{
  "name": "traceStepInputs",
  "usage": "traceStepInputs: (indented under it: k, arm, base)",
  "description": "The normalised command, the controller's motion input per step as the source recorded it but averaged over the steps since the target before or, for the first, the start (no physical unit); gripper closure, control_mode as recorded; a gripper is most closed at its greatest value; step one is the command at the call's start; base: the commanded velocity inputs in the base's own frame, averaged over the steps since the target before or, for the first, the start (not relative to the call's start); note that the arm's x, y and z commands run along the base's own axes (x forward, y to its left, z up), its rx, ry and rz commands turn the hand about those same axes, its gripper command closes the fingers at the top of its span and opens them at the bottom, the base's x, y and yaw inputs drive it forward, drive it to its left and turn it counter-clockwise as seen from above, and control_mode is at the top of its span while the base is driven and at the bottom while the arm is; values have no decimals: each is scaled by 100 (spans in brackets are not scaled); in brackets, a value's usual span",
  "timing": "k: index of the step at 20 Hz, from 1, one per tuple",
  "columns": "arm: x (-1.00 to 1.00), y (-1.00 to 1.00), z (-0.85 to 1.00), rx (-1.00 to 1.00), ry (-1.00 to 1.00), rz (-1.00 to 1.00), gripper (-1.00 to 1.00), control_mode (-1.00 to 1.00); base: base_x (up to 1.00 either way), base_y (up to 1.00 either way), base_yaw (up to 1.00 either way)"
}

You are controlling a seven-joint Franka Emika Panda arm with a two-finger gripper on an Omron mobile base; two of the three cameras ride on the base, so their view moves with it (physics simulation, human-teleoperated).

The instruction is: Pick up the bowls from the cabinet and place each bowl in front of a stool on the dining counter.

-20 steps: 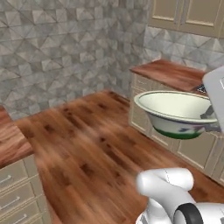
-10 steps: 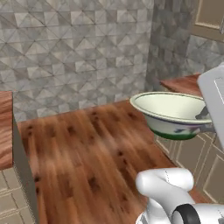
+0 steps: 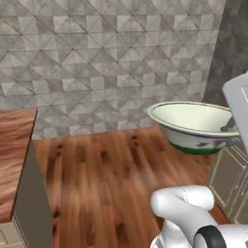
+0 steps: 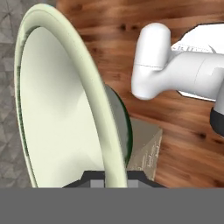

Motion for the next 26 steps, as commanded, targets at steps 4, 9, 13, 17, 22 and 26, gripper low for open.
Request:
traceStepInputs:
  k: [4, 9, 13, 17, 22, 26]
  arm:
    - [0, 0, 0, 0, 0, 0, 100, 100]
    - [0, 0, 0, 0, 0, 0, 100, 100]
    - [0, 0, 0, 0, 0, 0, 100, 100]
    - [0, 0, 0, 0, 0, 0, 100, 100]
    - [0, 0, 0, 0, 0, 0, 100, 100]
    - [0, 0, 0, 0, 0, 0, 100, 100]
  base:
    - [100, -19, 31]
    - [100, -56, 23]
    - [100, -71, 20]
    - [100, -66, 22]
    - [100, -60, 26]
    - [100, -28, 43]
